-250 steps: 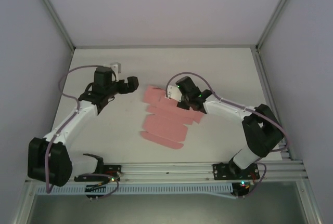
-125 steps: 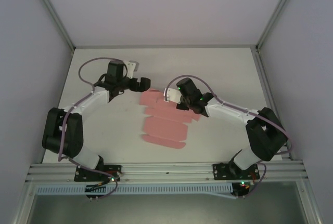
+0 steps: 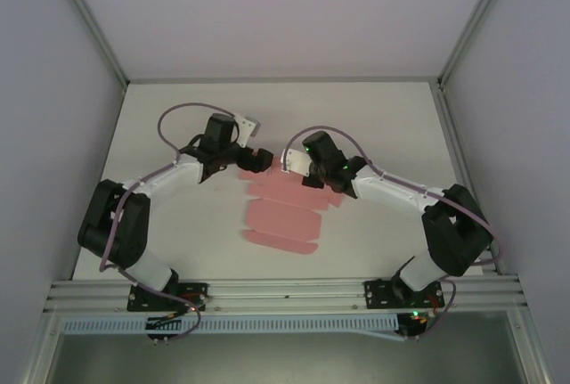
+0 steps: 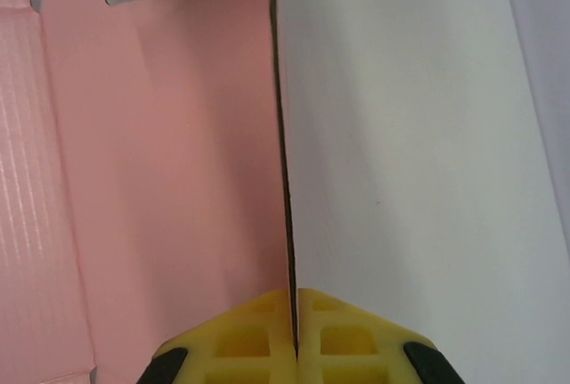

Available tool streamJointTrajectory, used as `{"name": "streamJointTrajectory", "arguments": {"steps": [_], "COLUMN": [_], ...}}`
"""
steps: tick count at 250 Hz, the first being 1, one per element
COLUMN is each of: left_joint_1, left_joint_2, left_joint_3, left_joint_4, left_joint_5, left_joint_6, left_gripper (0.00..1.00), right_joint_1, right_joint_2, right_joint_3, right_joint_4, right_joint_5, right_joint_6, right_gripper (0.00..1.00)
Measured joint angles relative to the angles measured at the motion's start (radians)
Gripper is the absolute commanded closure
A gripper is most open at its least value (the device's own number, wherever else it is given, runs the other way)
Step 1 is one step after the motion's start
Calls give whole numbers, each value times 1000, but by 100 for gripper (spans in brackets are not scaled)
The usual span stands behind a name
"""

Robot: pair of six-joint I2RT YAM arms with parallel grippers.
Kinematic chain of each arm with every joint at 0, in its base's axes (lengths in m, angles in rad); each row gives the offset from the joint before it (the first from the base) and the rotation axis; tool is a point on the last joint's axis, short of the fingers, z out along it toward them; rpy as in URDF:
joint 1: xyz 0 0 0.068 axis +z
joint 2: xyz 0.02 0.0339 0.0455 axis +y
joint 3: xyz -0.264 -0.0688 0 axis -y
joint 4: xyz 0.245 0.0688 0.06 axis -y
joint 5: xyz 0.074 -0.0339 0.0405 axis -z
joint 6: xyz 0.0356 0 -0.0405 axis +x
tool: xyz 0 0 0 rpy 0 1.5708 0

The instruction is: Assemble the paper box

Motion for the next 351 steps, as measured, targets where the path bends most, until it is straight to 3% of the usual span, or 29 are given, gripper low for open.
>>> {"name": "streamJointTrajectory", "arguments": {"steps": [32,59,106,140,196,264,311,351], "left_joint_1": [-47,-96,-223,-252,-179,53,188,290], "left_joint_2": [-9,-39,-76,-79,-196,-450,-439,-333], "left_joint_3": [-39,-104,-157,-157,-198,-282,-326,-327], "left_joint_4": [76,177,284,293,234,124,32,69], "left_joint_5": [-110,-233,-542,-621,-499,-303,-243,-86], "left_joint_6": [-95,-254,-423,-460,-440,-398,-391,-391], "left_gripper": [0,0,0,0,0,0,0,0], "right_joint_1": [-8,-14,-21,-23,-27,-90,-128,-137], "right_joint_2": [-2,-8,-35,-46,-74,-161,-197,-224], "right_joint_3": [0,0,0,0,-2,-56,-85,-92], "right_joint_4": [-27,-29,-30,-29,-7,29,39,51], "right_joint_5": [-10,-42,-69,-68,-96,-151,-195,-242], "right_joint_6": [55,114,202,229,232,239,247,247], "right_gripper": [100,100,100,100,100,100,100,100]}}
